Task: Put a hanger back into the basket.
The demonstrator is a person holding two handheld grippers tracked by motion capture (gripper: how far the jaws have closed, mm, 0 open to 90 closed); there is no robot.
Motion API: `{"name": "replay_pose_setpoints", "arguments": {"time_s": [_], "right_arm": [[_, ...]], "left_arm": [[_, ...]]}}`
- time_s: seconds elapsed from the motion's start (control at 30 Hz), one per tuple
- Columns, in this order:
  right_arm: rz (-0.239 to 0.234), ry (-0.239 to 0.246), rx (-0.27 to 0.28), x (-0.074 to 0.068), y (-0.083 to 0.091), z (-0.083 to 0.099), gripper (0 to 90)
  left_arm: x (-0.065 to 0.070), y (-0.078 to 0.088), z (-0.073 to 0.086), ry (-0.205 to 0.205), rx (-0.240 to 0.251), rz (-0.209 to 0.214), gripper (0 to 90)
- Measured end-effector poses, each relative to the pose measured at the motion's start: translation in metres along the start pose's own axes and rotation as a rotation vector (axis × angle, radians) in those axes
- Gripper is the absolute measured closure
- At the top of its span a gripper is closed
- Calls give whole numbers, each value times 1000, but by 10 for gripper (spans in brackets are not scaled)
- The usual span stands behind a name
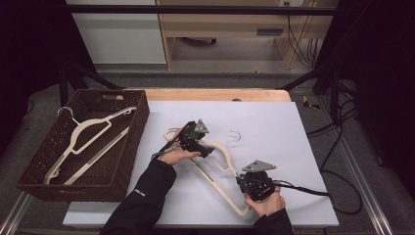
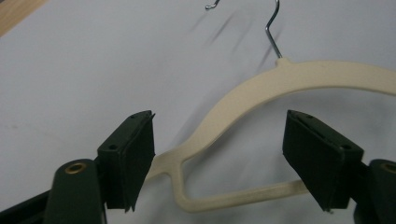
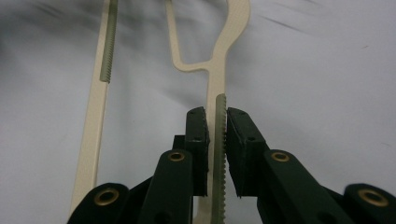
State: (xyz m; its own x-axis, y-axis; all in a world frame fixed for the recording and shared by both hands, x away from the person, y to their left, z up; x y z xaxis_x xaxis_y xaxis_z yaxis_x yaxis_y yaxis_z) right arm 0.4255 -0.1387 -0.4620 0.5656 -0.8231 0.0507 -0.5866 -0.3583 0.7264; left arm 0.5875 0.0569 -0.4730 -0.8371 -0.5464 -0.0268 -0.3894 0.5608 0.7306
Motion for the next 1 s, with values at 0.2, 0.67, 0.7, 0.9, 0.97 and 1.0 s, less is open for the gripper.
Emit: {"name": "replay_pose_setpoints", "arguments": {"time_s": [0.2, 0.67, 0.7, 0.9, 0.97, 1.0], "right_arm": [[-6, -2, 6, -1, 1, 0, 793], [-26, 22, 12, -2, 2, 0, 792], [-25, 18, 12, -3, 2, 0, 792], [-27, 38, 22, -2, 4, 0, 792], [-27, 52, 27, -1, 4, 0, 791], [-21, 49, 25, -1, 4, 0, 791]], "left_arm": [[-2, -11, 5, -39, -35, -2, 323], [0, -21, -2, -117, -65, -24, 475], [1, -23, -2, -115, -70, -22, 486], [0, -22, -2, -131, -75, -9, 558], [1, -20, -2, -154, -86, -25, 584], [1, -19, -2, -166, -93, -33, 595]]}}
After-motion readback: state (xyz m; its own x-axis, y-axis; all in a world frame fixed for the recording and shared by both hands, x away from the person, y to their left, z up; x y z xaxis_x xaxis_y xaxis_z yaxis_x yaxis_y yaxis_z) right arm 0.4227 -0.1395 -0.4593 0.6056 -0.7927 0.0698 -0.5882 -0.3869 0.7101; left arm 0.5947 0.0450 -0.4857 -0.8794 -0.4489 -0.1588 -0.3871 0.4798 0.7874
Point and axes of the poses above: each handheld gripper's, and its own axes: y roughly backward along the jaws, z roughly out of its underside, x roughly to its right, the point moved 3 cm from there along -y, roughly forward along the jaws, and after that the axes turned 6 degrees about y, right-handed, at the moved point
